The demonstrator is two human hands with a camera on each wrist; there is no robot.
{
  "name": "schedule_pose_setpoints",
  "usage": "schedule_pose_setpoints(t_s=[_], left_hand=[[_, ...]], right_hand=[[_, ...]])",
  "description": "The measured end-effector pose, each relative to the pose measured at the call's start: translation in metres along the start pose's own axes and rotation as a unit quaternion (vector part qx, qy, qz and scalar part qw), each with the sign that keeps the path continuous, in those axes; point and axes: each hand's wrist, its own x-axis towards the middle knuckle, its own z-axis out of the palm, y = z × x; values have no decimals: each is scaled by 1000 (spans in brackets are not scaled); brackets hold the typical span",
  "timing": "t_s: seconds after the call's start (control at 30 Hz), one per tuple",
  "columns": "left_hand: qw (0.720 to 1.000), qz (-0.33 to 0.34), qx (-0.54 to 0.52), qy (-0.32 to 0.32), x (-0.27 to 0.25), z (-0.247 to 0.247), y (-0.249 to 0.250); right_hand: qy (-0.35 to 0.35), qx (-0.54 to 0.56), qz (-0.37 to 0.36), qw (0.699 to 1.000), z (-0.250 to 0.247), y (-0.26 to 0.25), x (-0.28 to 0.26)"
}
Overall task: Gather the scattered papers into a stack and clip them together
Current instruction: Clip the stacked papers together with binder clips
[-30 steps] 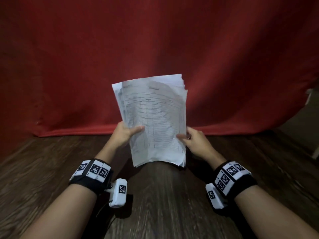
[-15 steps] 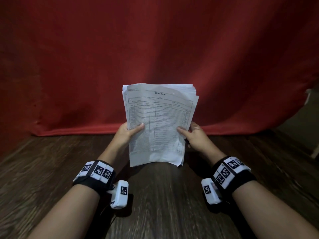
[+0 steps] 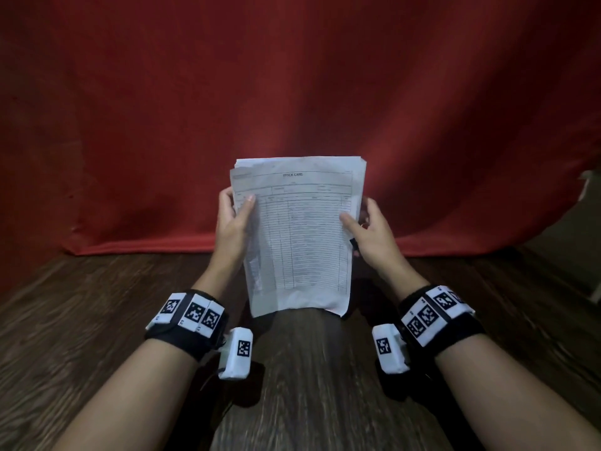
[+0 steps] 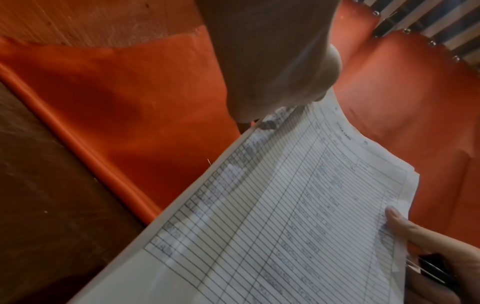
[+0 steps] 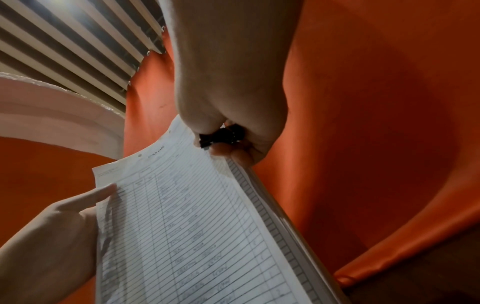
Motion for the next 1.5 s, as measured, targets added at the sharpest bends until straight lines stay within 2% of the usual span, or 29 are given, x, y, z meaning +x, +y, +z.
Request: schedule_pose_setpoints(t_s=[0.23,0.43,0.53,0.67,0.73,0.87,0.97,1.07,1.17,1.23,1.3,1.4,1.5], left_hand=[[997,-7,75,-5,8,1,2],[996,-55,56,-45,17,-3,5],[998,-39,40,-41,25,-9,13],[994,-14,93,-57,35,-17,20],[993,-12,100,-60,37,-20,20],[993,2,102,-55,35,-17,19],[993,24,108,-39,32,-11,18],[993,42,111,-23,30,-7,17],[992,50,110,-23,29,-6,16],[992,54,113,-26,27,-6,17],[992,64,109,-29,26,-6,18],[990,89,99,-40,23,-6,20],[989,104,96,-42,21,-6,17]], right_hand=[[-5,-16,-7,1000,0,-3,-2],[-10,-28,12,999,-3,-8,2],[-17,-29,21,999,-4,-9,3],[-32,-9,17,999,-6,-12,4],[-1,-37,11,999,-11,-16,4],[156,-95,-10,983,-25,-16,7],[183,-61,-16,981,-33,-31,3],[127,-38,-15,991,-32,-64,-3],[6,35,0,999,-17,-105,-11],[-80,61,20,995,-6,-132,-15],[-150,36,21,988,3,-150,-13],[-236,-26,-26,971,15,-166,-7],[-222,-135,-103,960,23,-177,1]])
